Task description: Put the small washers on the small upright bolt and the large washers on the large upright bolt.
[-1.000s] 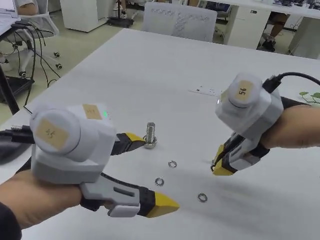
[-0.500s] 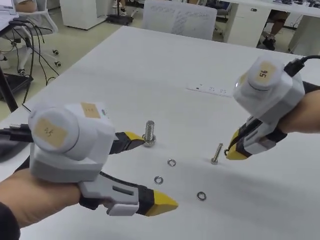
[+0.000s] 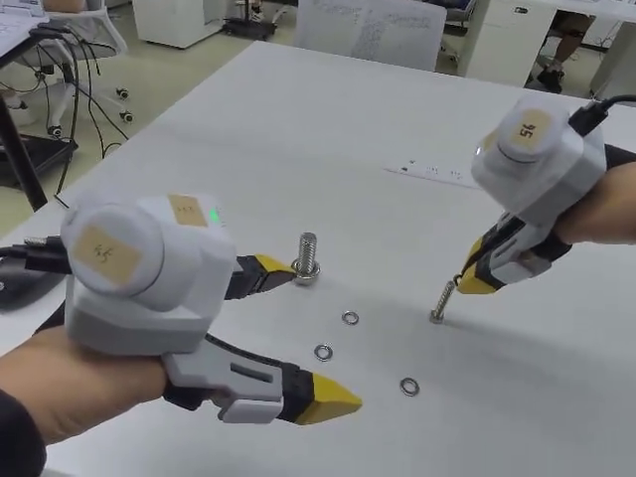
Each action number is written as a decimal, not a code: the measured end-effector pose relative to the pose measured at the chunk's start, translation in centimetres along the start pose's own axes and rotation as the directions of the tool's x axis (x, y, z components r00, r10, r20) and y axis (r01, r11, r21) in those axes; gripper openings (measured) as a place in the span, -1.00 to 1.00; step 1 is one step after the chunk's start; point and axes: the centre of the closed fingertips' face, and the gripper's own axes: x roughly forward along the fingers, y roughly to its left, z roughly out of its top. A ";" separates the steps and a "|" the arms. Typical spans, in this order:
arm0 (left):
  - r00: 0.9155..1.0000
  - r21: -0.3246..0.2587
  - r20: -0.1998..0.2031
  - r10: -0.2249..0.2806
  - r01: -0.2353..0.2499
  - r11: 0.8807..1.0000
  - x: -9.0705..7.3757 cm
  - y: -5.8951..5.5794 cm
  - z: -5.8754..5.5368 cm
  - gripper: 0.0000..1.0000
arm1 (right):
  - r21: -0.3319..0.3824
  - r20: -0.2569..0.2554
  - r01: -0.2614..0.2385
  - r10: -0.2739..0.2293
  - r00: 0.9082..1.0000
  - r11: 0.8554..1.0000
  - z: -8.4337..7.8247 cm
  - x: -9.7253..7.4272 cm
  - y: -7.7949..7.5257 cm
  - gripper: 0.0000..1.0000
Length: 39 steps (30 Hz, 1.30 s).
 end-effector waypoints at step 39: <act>1.000 -0.009 -0.011 0.000 0.000 1.000 -0.1 0.2 -0.2 0.57 | -0.006 -0.032 -0.045 0.045 0.998 0.999 0.0 1.8 -0.5 -0.74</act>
